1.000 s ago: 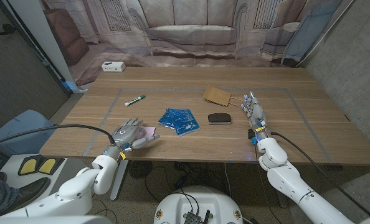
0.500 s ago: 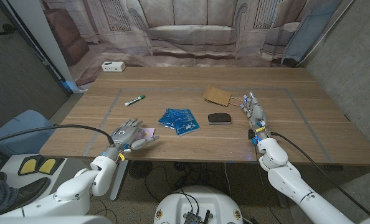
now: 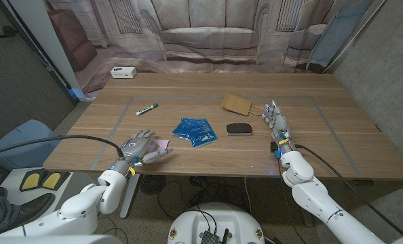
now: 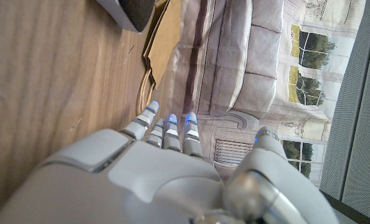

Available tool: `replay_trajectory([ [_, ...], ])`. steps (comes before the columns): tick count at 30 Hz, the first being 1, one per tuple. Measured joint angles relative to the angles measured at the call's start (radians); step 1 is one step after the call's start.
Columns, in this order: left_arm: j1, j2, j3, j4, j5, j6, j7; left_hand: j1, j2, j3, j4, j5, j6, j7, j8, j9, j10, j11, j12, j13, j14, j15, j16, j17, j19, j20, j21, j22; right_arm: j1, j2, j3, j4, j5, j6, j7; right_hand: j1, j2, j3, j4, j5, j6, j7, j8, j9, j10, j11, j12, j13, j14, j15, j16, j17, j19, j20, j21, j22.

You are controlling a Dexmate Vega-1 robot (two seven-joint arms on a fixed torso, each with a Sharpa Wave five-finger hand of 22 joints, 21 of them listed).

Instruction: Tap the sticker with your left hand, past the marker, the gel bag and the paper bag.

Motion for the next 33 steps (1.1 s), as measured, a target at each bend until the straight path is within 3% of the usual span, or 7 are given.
replay_trajectory([
  [26, -0.002, -0.011, -0.017, 0.000, 0.006, -0.012, 0.035, 0.024, 0.024, 0.007, -0.007, 0.000, -0.030, -0.019, -0.007, 0.000, 0.005, 0.005, 0.008, 0.003, 0.016, -0.005, 0.000, 0.000, 0.000, 0.000, 0.000, 0.000, 0.010, 0.005, -0.001, 0.008, -0.003, 0.000, -0.005, 0.000, 0.000, 0.000, 0.000, 0.000, 0.000, 0.000, 0.000, 0.000, 0.000, 0.000, 0.000, 0.000, 0.000, 0.000, 0.000, 0.000, 0.000, 0.000, -0.005, 0.000],
  [30, -0.002, -0.012, -0.020, 0.000, 0.007, -0.016, 0.040, 0.029, 0.029, 0.009, -0.009, 0.000, -0.083, -0.025, -0.015, 0.000, 0.005, 0.005, 0.008, 0.003, 0.018, -0.003, 0.000, 0.000, 0.000, 0.000, 0.000, 0.000, 0.014, 0.005, -0.001, 0.010, -0.003, -0.002, -0.005, 0.000, 0.000, 0.000, 0.000, 0.000, 0.000, 0.000, 0.000, 0.000, 0.000, 0.000, 0.000, 0.000, 0.000, 0.000, 0.000, 0.000, 0.000, 0.000, -0.005, 0.000],
  [33, -0.001, -0.013, -0.024, 0.001, 0.007, -0.021, 0.046, 0.035, 0.035, 0.010, -0.013, -0.009, -0.193, -0.038, -0.025, 0.000, 0.005, 0.005, 0.008, 0.003, 0.023, 0.002, 0.000, 0.000, 0.002, 0.002, 0.000, 0.000, 0.016, 0.006, -0.001, 0.011, -0.002, -0.003, -0.005, 0.000, 0.000, 0.000, 0.000, 0.000, 0.000, 0.000, 0.000, 0.000, 0.000, 0.000, 0.000, 0.000, 0.000, 0.000, 0.000, 0.000, 0.000, 0.000, -0.005, 0.000],
])
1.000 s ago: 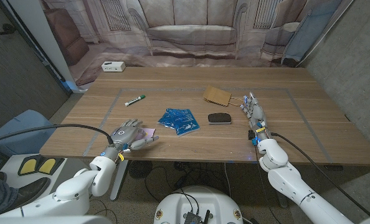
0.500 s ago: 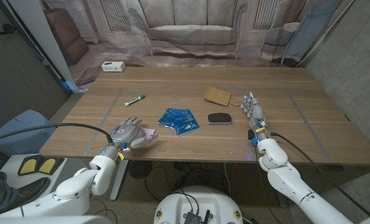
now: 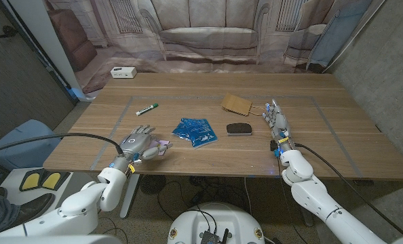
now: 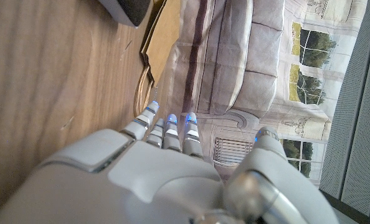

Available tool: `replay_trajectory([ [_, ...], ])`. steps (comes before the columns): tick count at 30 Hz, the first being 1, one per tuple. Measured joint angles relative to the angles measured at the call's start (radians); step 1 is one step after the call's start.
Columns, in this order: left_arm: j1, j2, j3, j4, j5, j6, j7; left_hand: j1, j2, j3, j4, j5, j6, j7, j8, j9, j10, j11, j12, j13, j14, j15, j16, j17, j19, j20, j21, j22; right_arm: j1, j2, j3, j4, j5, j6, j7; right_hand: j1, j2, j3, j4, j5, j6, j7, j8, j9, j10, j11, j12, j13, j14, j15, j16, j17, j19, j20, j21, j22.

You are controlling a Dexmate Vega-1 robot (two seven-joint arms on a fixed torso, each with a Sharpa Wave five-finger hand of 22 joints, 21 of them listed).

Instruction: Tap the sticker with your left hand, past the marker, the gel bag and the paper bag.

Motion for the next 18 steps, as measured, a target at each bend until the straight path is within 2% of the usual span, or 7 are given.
replay_trajectory([
  [5, 0.004, -0.002, -0.008, 0.004, -0.004, -0.012, 0.012, 0.007, 0.007, -0.006, -0.006, -0.015, -0.242, -0.010, -0.001, 0.000, -0.001, 0.001, 0.000, 0.005, 0.011, 0.011, 0.000, 0.000, 0.007, 0.007, 0.008, 0.000, 0.004, 0.001, 0.000, 0.002, 0.000, -0.001, 0.000, 0.000, 0.000, 0.000, 0.000, 0.000, 0.000, 0.000, 0.000, 0.000, 0.000, 0.000, 0.000, 0.000, 0.000, 0.000, 0.000, 0.000, 0.000, 0.000, 0.000, 0.000],
  [8, 0.007, -0.003, -0.013, 0.007, -0.010, -0.022, 0.019, 0.007, 0.007, -0.009, -0.009, -0.015, -0.345, -0.010, 0.000, 0.000, -0.004, 0.004, 0.000, 0.005, 0.011, 0.011, 0.000, 0.000, 0.009, 0.009, 0.008, 0.000, 0.005, 0.001, -0.001, 0.002, 0.000, -0.001, 0.000, 0.000, 0.000, 0.000, 0.000, 0.000, 0.000, 0.000, 0.000, 0.000, 0.000, 0.000, 0.000, 0.000, 0.000, 0.000, 0.000, 0.000, 0.000, 0.000, 0.000, 0.000],
  [12, 0.011, -0.004, -0.020, 0.011, -0.017, -0.034, 0.029, 0.007, 0.007, -0.007, -0.012, -0.015, -0.389, -0.008, 0.000, 0.000, -0.005, 0.005, 0.000, 0.005, 0.014, 0.014, 0.000, 0.000, 0.012, 0.012, 0.008, 0.000, 0.007, 0.001, -0.001, 0.003, -0.002, -0.001, 0.000, 0.000, 0.000, 0.000, 0.000, 0.000, 0.000, 0.000, 0.000, 0.000, 0.000, 0.000, 0.000, 0.000, 0.000, 0.000, 0.000, 0.000, 0.000, 0.000, 0.000, 0.000],
  [18, 0.018, -0.004, -0.035, 0.010, -0.025, -0.043, 0.037, 0.007, 0.007, -0.005, -0.013, -0.015, -0.394, -0.003, 0.000, 0.000, -0.011, 0.007, 0.000, 0.005, 0.014, 0.014, 0.000, 0.000, 0.012, 0.012, 0.008, 0.000, 0.008, 0.002, -0.001, 0.003, -0.003, -0.001, 0.000, 0.000, 0.000, 0.000, 0.000, 0.000, 0.000, 0.000, 0.000, 0.000, 0.000, 0.000, 0.000, 0.000, 0.000, 0.000, 0.000, 0.000, 0.000, 0.000, 0.000, 0.000],
])
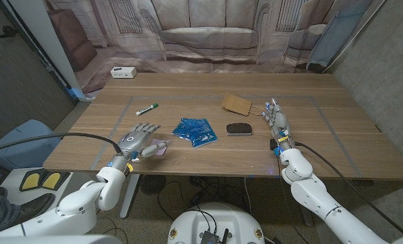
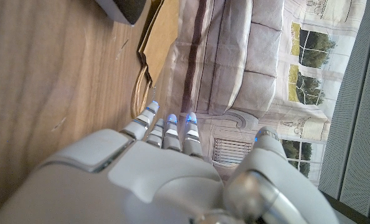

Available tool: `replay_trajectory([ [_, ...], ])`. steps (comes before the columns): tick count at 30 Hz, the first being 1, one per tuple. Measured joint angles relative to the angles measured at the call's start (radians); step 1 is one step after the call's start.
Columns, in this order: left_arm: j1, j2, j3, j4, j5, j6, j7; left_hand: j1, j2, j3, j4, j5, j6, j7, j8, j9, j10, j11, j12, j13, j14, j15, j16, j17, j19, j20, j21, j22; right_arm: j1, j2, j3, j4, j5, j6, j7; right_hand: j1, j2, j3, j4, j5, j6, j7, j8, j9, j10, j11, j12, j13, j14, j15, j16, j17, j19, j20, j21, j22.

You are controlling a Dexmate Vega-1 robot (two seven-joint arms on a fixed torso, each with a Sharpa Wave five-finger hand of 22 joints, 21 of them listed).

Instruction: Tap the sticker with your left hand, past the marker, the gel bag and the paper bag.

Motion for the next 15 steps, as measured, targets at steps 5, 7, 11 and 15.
replay_trajectory([
  [5, 0.010, -0.002, -0.016, -0.005, -0.011, -0.007, 0.011, 0.000, 0.000, 0.000, 0.000, -0.007, 0.000, 0.000, 0.006, 0.000, 0.000, 0.000, 0.000, 0.000, 0.000, 0.000, 0.000, 0.000, 0.005, 0.005, 0.000, 0.000, 0.000, 0.000, -0.001, 0.000, 0.000, 0.000, 0.001, 0.000, 0.000, 0.000, 0.000, 0.000, 0.000, 0.000, 0.000, 0.000, 0.000, 0.000, 0.000, 0.000, 0.000, 0.000, 0.000, 0.000, 0.000, 0.000, 0.000, 0.000],
  [7, 0.015, -0.004, -0.024, -0.006, -0.017, -0.011, 0.017, 0.000, 0.000, 0.000, 0.000, -0.007, 0.001, 0.001, 0.011, 0.000, -0.004, 0.004, 0.000, 0.000, 0.000, 0.000, 0.000, 0.000, 0.005, 0.005, 0.000, 0.000, 0.000, 0.000, -0.001, 0.000, 0.000, 0.001, 0.001, 0.000, 0.000, 0.000, 0.000, 0.000, 0.000, 0.000, 0.000, 0.000, 0.000, 0.000, 0.000, 0.000, 0.000, 0.000, 0.000, 0.000, 0.000, 0.000, 0.000, 0.000],
  [11, 0.021, -0.008, -0.037, -0.007, -0.025, -0.019, 0.032, 0.000, 0.000, 0.000, 0.000, -0.007, 0.013, 0.013, 0.016, 0.000, -0.005, 0.005, 0.000, 0.000, 0.004, 0.004, 0.000, 0.000, 0.005, 0.005, 0.000, 0.000, 0.000, 0.001, -0.001, 0.000, 0.000, 0.003, 0.003, 0.000, 0.000, -0.002, -0.002, 0.000, 0.000, 0.000, 0.000, 0.000, 0.000, 0.000, 0.000, 0.000, 0.000, 0.000, 0.000, 0.000, 0.000, 0.000, 0.000, 0.000],
  [15, 0.027, -0.014, -0.052, -0.008, -0.035, -0.030, 0.040, 0.000, 0.000, 0.000, 0.000, -0.007, 0.022, 0.014, 0.019, 0.000, -0.005, 0.005, 0.000, 0.000, 0.004, 0.004, 0.000, 0.000, 0.011, 0.011, 0.000, 0.000, -0.003, 0.002, -0.002, 0.000, 0.000, 0.007, 0.003, 0.000, 0.000, -0.002, -0.002, 0.000, 0.000, 0.000, 0.000, 0.000, 0.000, 0.000, 0.000, 0.000, 0.000, 0.000, 0.000, 0.000, 0.000, 0.000, -0.003, 0.000],
])
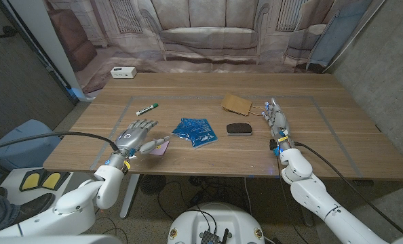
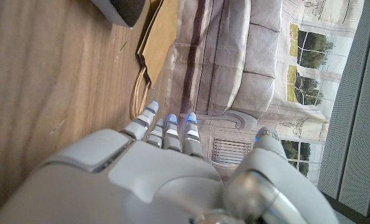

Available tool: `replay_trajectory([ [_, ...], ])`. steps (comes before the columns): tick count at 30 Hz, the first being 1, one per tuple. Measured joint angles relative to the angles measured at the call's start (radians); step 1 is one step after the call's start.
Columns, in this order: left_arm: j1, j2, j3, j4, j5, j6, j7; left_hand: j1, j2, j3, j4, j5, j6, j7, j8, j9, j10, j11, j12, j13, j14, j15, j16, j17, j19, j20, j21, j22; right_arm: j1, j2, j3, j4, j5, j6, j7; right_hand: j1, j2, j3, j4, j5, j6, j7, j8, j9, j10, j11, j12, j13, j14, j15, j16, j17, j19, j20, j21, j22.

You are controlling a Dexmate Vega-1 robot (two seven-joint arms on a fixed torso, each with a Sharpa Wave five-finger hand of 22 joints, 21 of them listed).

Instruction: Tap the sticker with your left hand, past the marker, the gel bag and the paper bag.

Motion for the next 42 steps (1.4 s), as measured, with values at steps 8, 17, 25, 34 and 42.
replay_trajectory([
  [8, 0.003, -0.018, -0.030, 0.001, -0.042, -0.044, 0.007, 0.007, 0.007, -0.004, -0.004, -0.004, 0.012, 0.012, 0.008, 0.000, 0.003, 0.003, 0.000, 0.000, 0.000, 0.000, 0.000, 0.000, 0.012, 0.000, 0.007, 0.000, -0.008, 0.002, 0.000, -0.003, -0.001, 0.008, 0.000, 0.000, 0.000, 0.000, 0.000, 0.000, 0.000, 0.000, 0.000, 0.000, 0.000, 0.000, 0.000, 0.000, 0.000, 0.000, 0.000, 0.000, 0.005, 0.005, 0.000, 0.000],
  [17, -0.003, -0.052, -0.061, 0.017, -0.088, -0.103, 0.015, 0.007, 0.007, -0.004, -0.004, -0.011, 0.039, 0.022, 0.016, 0.000, 0.009, 0.009, 0.000, 0.000, 0.011, 0.000, 0.007, 0.000, 0.030, -0.005, 0.013, 0.000, -0.014, 0.005, 0.000, -0.004, -0.001, 0.017, -0.002, 0.000, 0.000, 0.000, 0.000, 0.000, 0.000, 0.000, 0.000, 0.000, 0.000, 0.000, 0.000, 0.000, 0.000, 0.000, 0.000, 0.000, 0.005, 0.005, 0.000, 0.000],
  [25, -0.011, -0.073, -0.077, 0.029, -0.141, -0.171, 0.018, 0.007, 0.007, -0.004, -0.004, -0.011, 0.048, 0.023, 0.016, 0.000, 0.020, 0.020, 0.000, 0.000, 0.017, -0.002, 0.007, 0.000, 0.036, 0.000, 0.014, 0.000, -0.018, 0.005, -0.001, -0.002, -0.006, 0.026, -0.001, 0.000, 0.000, 0.000, 0.000, 0.000, 0.000, 0.000, 0.000, 0.000, 0.000, 0.000, 0.000, 0.000, 0.000, 0.000, 0.000, 0.000, 0.005, 0.005, 0.000, 0.000],
  [34, -0.031, -0.114, -0.107, 0.054, -0.202, -0.244, 0.001, 0.011, 0.011, -0.004, -0.004, -0.019, 0.053, 0.028, 0.016, 0.000, 0.026, 0.025, 0.008, 0.000, 0.020, 0.001, 0.007, 0.000, 0.036, 0.000, 0.014, 0.000, -0.030, -0.004, 0.004, -0.015, -0.020, 0.046, 0.000, 0.000, 0.000, 0.000, 0.000, 0.000, 0.000, 0.000, 0.000, 0.000, 0.000, 0.000, 0.000, 0.000, 0.006, 0.006, 0.000, 0.000, 0.009, 0.002, 0.000, 0.000],
  [42, -0.048, -0.155, -0.124, 0.089, -0.269, -0.325, -0.014, 0.016, 0.016, -0.004, -0.004, -0.023, 0.062, 0.037, 0.016, 0.000, 0.052, 0.023, 0.016, 0.000, 0.051, -0.005, 0.015, 0.000, 0.049, 0.001, 0.014, 0.000, -0.040, -0.015, 0.012, -0.032, -0.024, 0.048, 0.000, 0.000, 0.000, 0.000, 0.000, 0.000, 0.000, 0.000, 0.000, 0.000, 0.010, -0.009, 0.000, 0.000, 0.013, -0.001, 0.000, 0.000, 0.012, -0.001, 0.000, 0.000],
])
